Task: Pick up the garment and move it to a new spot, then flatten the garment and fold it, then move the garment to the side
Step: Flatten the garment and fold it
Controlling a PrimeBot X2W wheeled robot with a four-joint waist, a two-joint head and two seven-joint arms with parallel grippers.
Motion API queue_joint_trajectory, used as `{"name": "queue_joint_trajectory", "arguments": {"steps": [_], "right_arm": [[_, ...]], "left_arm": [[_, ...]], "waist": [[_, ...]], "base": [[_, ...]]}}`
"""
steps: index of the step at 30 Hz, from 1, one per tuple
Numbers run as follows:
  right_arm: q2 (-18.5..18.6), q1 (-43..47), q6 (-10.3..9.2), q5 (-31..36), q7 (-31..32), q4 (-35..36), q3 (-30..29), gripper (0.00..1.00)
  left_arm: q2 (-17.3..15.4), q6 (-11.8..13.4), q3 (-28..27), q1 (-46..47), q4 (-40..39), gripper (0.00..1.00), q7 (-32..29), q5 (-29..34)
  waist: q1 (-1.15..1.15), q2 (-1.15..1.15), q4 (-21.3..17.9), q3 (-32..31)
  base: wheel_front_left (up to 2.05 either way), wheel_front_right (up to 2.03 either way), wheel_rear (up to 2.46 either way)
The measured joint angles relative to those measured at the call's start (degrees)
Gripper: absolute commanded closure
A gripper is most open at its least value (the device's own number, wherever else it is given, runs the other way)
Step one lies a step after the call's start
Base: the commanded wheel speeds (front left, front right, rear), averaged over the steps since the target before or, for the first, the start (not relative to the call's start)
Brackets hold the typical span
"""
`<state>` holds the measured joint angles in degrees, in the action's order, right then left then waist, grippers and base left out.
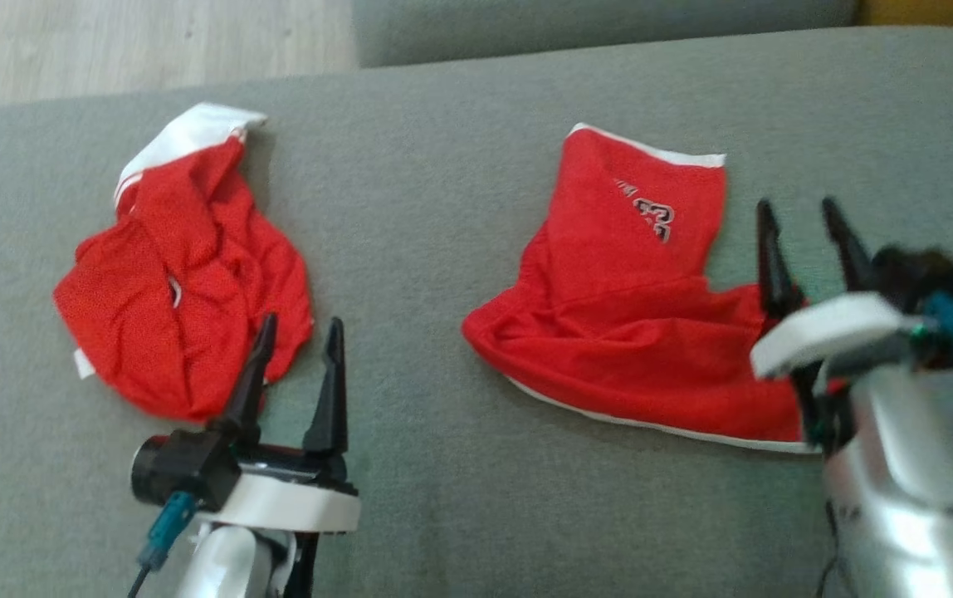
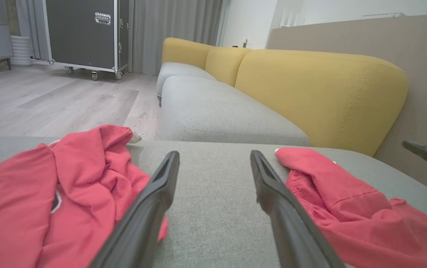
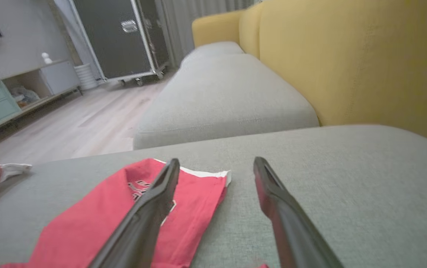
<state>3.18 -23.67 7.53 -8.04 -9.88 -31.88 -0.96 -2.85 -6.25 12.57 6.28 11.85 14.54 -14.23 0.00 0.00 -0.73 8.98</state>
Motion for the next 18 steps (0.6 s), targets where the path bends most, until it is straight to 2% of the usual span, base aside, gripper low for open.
{"name": "queue_joint_trajectory", "arguments": {"steps": [8, 18], "right_arm": [[0.41, -14.69, 0.00, 5.11, 9.94, -16.53, -11.67, 0.00], [4.24, -23.78, 0.00, 10.90, 11.50, -28.99, -16.99, 0.00]], "left_arm": [[0.09, -0.05, 2.46, 4.44, 0.79, 0.00, 0.00, -0.92], [0.18, 0.01, 4.54, 6.94, 1.03, 0.00, 0.00, -1.13]], "waist": [[0.01, 0.00, 5.29, 4.68], [0.01, 0.00, 9.61, 8.67]], "base": [[0.00, 0.00, 0.00], [0.00, 0.00, 0.00]]}}
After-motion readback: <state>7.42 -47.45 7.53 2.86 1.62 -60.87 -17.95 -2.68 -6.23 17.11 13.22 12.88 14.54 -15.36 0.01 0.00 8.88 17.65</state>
